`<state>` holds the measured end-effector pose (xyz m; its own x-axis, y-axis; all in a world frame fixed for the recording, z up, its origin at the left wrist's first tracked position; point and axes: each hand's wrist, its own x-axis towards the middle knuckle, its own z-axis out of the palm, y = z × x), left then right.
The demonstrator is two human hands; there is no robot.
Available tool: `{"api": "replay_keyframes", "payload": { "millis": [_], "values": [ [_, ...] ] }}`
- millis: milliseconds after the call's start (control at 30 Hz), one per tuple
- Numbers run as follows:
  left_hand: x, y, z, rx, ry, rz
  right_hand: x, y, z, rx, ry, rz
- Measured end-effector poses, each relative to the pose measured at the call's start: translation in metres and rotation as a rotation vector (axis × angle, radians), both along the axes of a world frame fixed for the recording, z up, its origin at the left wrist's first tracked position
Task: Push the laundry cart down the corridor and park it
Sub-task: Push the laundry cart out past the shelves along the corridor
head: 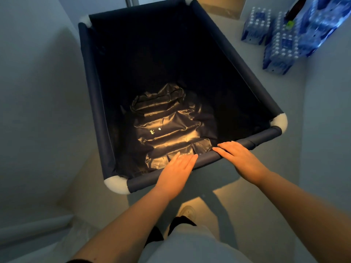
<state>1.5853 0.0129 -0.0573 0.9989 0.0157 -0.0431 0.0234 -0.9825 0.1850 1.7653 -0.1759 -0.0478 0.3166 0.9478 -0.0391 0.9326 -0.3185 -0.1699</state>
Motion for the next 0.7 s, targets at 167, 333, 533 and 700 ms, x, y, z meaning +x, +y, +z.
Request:
{"api": "replay_keyframes", "payload": {
  "millis": [167, 333, 533, 700],
  "values": [
    [-0.02, -0.013, 0.002, 0.122, -0.027, -0.239, -0.018, -0.028, -0.004, 0.006, -0.019, -0.019],
    [-0.037, -0.035, 0.002, 0.076, 0.024, -0.307, -0.039, -0.052, -0.001, 0.016, -0.039, -0.063],
    [-0.052, -0.049, 0.002, 0.107, 0.049, -0.37, -0.072, -0.068, -0.005, 0.023, 0.011, -0.279],
    [-0.077, -0.026, 0.016, 0.015, 0.051, -0.36, -0.101, -0.051, -0.007, 0.106, 0.126, -0.577]
  ]
}}
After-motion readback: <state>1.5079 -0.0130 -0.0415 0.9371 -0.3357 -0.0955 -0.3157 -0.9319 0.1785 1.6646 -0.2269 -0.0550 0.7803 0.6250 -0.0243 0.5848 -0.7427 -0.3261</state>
